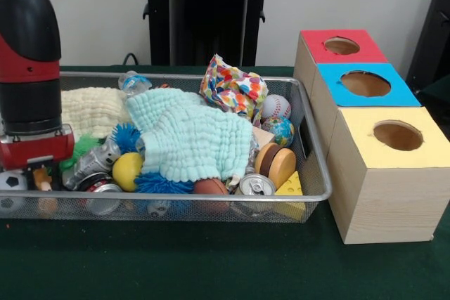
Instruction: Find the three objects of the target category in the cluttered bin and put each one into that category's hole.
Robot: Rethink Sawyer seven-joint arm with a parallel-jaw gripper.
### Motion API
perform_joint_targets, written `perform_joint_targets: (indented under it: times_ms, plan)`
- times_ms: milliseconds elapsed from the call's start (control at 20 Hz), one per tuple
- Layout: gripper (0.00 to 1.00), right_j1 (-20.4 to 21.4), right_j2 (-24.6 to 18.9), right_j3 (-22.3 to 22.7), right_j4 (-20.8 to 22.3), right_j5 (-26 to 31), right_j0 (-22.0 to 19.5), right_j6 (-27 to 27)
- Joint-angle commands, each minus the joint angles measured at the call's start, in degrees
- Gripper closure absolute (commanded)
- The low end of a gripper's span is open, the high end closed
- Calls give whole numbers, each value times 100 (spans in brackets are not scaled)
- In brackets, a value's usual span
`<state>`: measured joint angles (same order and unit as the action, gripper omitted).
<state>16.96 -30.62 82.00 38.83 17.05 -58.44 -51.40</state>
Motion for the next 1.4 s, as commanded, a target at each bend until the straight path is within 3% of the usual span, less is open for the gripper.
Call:
perform_joint_targets:
  times_ms: [50, 250, 500, 750, 1100, 1400]
  plan:
    - [100, 1093, -234, 1263, 23, 871, -112, 333]
    - [100, 2206, -244, 2024, -510, 1290, -41, -100]
    - [100, 2697, -100, 2353, -682, 1243, 174, -457]
    - [100, 3283, 313, 2868, -885, 1304, 942, -1178]
    - [100, 3698, 760, 3513, -1491, 1004, 1874, -1930]
    - [100, 3584, 1397, 3664, -1789, 441, 2647, -2369]
